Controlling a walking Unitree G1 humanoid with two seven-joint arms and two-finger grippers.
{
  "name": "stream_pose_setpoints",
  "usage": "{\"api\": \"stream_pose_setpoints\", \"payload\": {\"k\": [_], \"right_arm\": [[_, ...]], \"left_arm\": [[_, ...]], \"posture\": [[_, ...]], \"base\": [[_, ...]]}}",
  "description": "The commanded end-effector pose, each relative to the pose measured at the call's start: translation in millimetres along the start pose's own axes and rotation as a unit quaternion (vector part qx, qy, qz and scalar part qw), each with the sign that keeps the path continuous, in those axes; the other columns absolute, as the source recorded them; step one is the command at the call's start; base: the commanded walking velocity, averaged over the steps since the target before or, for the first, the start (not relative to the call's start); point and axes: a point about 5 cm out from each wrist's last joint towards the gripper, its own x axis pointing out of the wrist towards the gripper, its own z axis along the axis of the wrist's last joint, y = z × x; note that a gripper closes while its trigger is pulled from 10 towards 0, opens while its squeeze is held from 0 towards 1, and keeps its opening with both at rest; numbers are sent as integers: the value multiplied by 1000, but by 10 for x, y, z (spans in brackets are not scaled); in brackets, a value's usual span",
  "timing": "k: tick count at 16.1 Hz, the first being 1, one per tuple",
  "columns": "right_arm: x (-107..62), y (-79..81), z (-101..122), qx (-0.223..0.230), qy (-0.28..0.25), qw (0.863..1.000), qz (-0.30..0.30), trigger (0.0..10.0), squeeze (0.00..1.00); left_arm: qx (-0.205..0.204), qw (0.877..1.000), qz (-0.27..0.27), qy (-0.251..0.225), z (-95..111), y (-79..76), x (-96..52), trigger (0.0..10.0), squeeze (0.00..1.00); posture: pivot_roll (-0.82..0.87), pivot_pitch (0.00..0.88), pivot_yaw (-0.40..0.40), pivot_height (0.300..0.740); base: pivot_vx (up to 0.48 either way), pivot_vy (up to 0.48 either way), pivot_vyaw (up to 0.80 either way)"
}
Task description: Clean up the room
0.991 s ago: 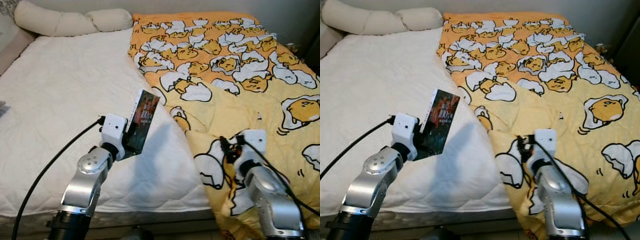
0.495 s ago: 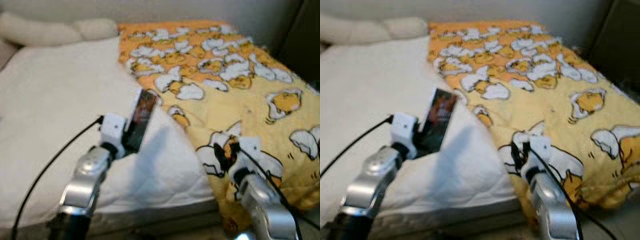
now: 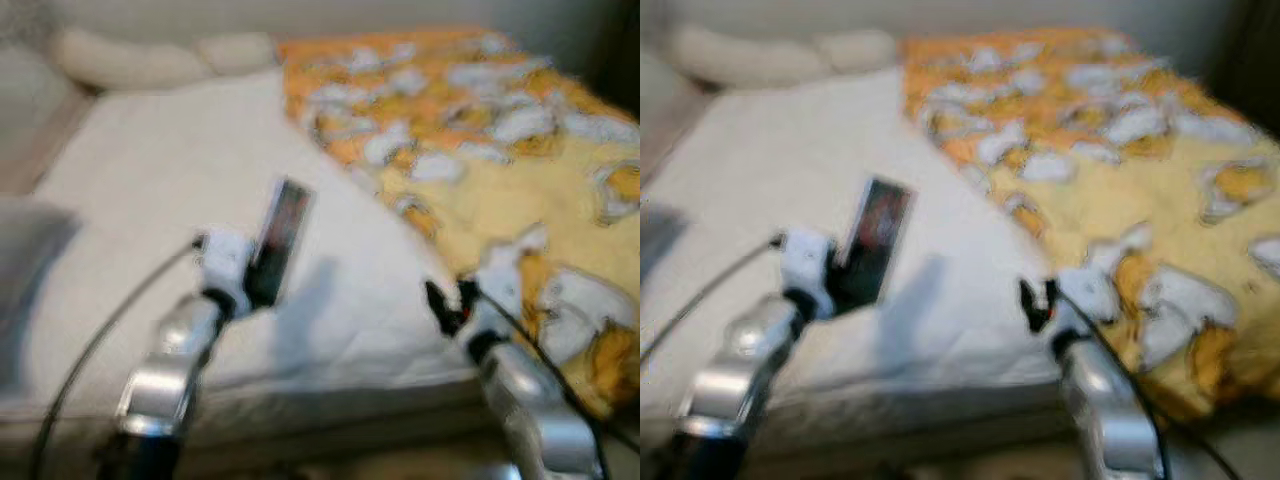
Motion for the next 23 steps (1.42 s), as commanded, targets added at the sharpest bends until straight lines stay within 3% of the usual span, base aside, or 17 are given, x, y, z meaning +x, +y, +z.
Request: {"api": "stream_pose_setpoints", "payload": {"k": [1,11,15,18,23], "right_arm": [[21,60,44,4,-8,1000,11,10000,0],[45,76,52,1,-5,1000,25,10000,0],[71,111,78,-6,-9,999,41,10000,0],[95,119,89,-7,-8,999,49,10000,0],[125,109,92,-6,-7,998,57,10000,0]], "left_arm": [[15,999,15,-25,136,96,-18,10000,0],[18,999,17,-25,138,97,-41,10000,0],[33,998,39,-26,170,170,-51,10000,0],[2,998,47,-34,195,210,-75,10000,0],[11,998,42,-34,200,210,-87,10000,0]], "posture": [[-24,0,67,740],[-12,0,56,740],[1,0,55,740],[12,0,54,740],[27,0,48,740]], "base": [[0,405,0],[0,405,0],[0,-360,0],[0,0,0],[0,254,0]]}}
